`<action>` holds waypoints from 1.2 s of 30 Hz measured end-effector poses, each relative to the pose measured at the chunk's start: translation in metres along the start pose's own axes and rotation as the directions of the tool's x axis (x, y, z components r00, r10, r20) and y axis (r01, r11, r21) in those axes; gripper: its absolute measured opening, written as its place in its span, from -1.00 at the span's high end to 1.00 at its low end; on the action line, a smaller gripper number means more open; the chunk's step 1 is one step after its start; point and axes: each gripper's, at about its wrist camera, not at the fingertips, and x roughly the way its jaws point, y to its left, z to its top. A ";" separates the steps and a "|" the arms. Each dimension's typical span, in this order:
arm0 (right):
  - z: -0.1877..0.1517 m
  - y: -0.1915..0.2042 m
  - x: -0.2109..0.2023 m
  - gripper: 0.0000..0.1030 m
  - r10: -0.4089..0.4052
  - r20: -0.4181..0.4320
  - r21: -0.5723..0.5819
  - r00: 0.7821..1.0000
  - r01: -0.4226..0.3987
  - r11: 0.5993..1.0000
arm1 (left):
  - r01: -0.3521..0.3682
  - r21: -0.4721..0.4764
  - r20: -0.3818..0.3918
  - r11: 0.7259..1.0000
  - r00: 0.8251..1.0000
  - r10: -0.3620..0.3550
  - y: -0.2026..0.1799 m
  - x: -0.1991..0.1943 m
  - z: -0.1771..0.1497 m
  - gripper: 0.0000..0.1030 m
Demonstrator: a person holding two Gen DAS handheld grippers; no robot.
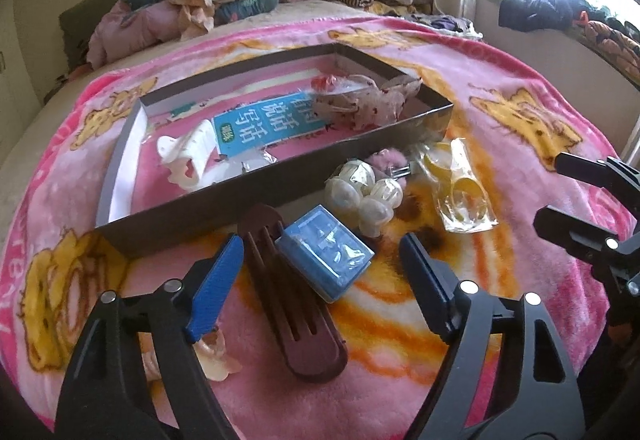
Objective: Organize jewelry
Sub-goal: 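Grasp the small blue box with left tool while right tool grasps yellow ring bag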
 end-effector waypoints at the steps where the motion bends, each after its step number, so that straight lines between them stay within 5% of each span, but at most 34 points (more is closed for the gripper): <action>1: 0.001 0.000 0.003 -0.82 0.007 -0.007 0.002 1.000 -0.007 1.000 | 0.000 0.004 -0.005 1.000 1.000 0.000 0.000 0.002 0.000 -0.32; 10: 0.010 0.003 0.039 -0.78 0.029 -0.073 0.007 0.997 -0.028 1.000 | 0.023 0.004 -0.037 1.000 0.999 -0.023 0.002 0.014 0.002 0.14; 19: 0.018 0.006 0.067 -0.46 0.037 -0.119 0.025 0.992 -0.035 0.999 | 0.037 -0.005 -0.033 0.999 0.999 -0.037 0.001 0.014 0.002 0.15; 25: 0.016 -0.002 0.069 0.22 0.035 -0.131 0.052 0.991 -0.028 0.998 | 0.050 -0.016 -0.017 0.999 0.999 -0.050 0.002 0.007 0.002 0.15; 36: 0.009 -0.015 0.037 0.36 0.034 -0.087 0.076 0.996 -0.028 0.997 | 0.081 -0.035 0.023 0.996 0.996 -0.081 0.000 -0.009 0.008 0.15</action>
